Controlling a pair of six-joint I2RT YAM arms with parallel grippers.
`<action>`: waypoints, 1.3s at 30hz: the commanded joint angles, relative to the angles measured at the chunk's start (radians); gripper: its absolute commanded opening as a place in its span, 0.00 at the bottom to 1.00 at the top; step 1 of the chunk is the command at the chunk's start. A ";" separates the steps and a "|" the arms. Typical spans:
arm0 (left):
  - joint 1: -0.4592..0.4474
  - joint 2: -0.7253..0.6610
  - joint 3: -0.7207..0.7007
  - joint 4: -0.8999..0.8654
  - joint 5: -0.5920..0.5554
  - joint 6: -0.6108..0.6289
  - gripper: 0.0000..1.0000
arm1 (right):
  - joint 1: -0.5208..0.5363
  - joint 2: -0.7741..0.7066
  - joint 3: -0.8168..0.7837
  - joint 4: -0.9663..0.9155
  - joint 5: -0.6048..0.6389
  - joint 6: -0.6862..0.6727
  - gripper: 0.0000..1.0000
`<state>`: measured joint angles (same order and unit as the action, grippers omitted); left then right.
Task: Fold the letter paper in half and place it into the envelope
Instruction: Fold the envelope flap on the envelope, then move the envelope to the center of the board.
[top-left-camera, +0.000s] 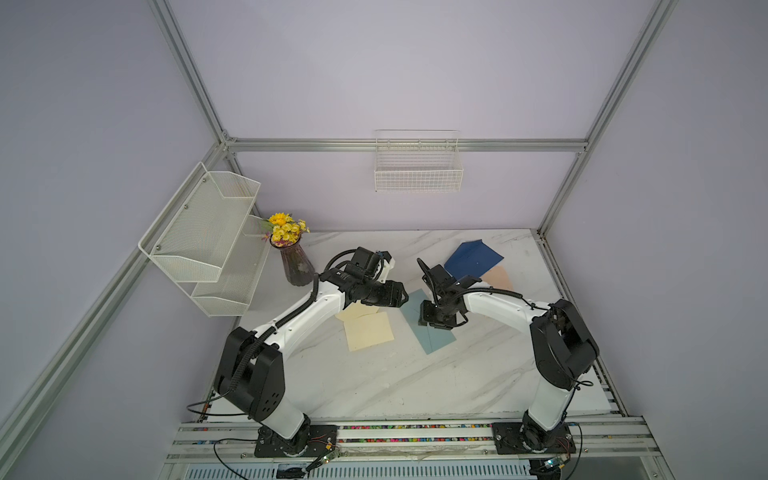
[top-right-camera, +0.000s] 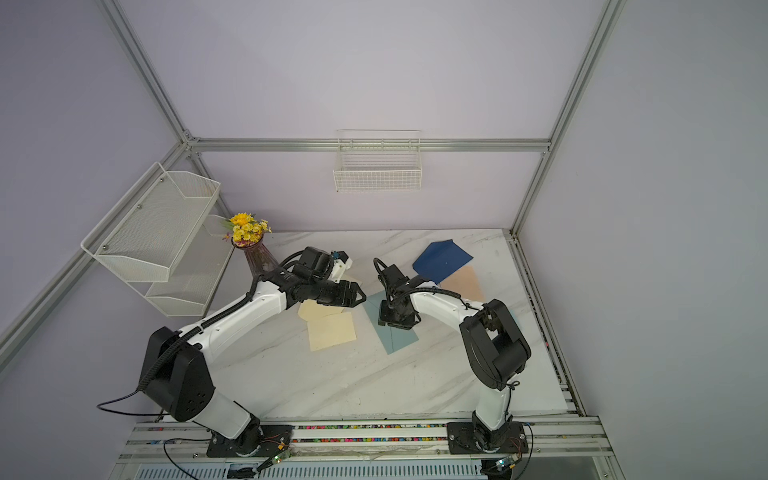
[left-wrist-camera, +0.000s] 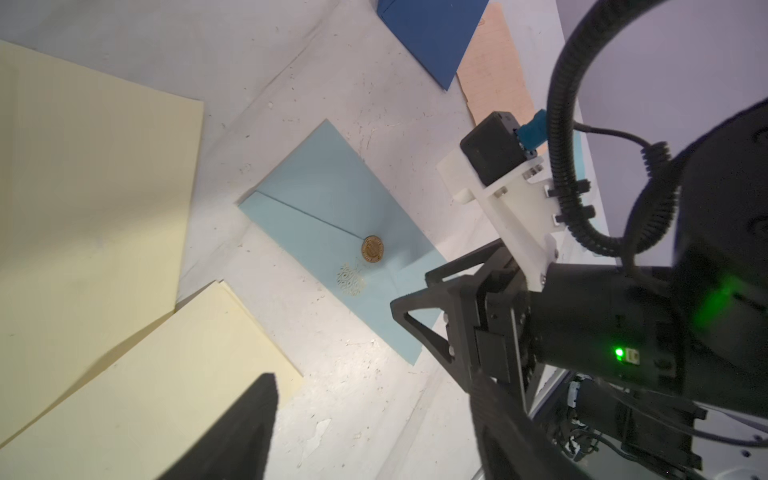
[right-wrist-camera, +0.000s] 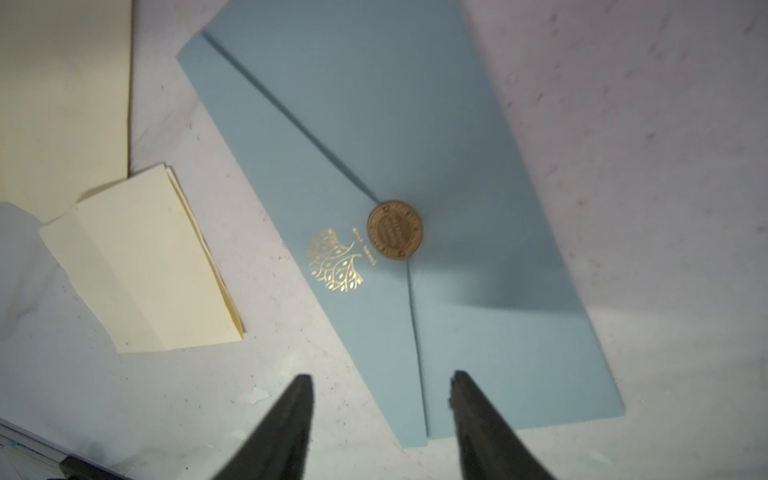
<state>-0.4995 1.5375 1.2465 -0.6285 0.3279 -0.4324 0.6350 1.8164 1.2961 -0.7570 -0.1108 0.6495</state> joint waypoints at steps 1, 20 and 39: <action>0.022 -0.082 -0.062 -0.037 -0.054 0.022 0.86 | 0.030 0.045 0.048 -0.111 0.147 0.007 0.69; 0.047 -0.234 -0.152 -0.070 -0.089 -0.005 1.00 | 0.049 0.259 0.151 -0.106 0.229 0.019 0.83; 0.085 -0.175 -0.114 -0.099 -0.055 -0.006 1.00 | -0.103 0.602 0.603 -0.235 0.257 0.144 0.90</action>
<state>-0.4232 1.3602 1.1023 -0.7235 0.2573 -0.4347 0.5777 2.3112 1.8923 -0.9649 0.1490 0.7567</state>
